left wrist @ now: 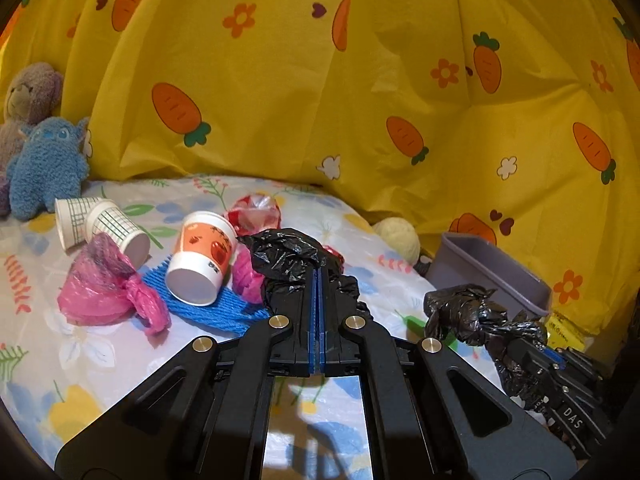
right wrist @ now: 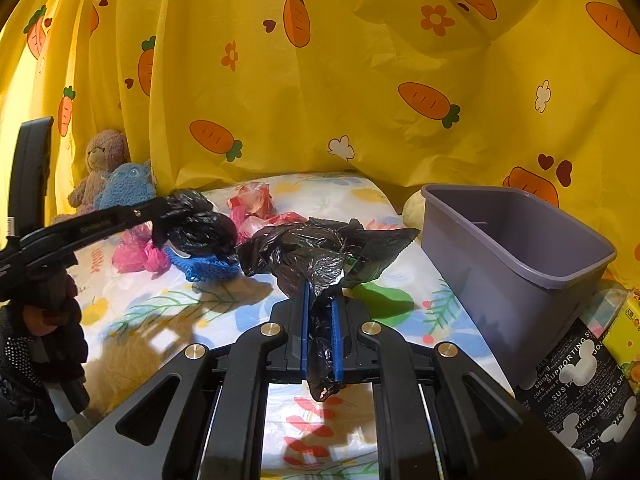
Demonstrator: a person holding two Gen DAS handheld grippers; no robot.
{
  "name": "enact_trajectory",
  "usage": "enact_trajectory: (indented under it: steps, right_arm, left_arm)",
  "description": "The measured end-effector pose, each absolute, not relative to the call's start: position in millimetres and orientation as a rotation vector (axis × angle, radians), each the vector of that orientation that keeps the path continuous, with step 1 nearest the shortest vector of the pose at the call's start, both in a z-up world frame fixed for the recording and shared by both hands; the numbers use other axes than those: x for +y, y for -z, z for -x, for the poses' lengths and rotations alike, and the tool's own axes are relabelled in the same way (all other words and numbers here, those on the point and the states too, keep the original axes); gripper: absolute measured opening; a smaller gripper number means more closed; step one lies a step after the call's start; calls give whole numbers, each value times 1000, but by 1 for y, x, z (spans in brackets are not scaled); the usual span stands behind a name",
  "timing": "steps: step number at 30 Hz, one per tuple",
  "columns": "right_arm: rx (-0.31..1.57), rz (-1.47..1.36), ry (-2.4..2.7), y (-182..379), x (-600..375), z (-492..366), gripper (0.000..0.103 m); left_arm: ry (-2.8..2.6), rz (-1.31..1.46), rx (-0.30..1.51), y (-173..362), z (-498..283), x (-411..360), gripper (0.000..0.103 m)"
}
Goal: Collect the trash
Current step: 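Carry both black bags over the grey bin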
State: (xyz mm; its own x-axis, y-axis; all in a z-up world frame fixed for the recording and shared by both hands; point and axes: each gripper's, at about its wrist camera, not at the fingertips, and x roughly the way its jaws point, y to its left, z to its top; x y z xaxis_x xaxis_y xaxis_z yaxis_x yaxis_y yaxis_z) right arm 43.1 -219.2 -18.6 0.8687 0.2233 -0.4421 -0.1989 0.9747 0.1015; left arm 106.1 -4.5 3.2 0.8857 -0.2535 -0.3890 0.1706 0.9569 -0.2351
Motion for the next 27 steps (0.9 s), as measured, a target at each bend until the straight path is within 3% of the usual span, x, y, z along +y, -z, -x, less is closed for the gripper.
enact_trajectory:
  steps: [27]
  right_arm:
    - [429,-21,-256,4,-202,-37,10]
  left_arm:
    - [144,192,346,-29,-60,17,0]
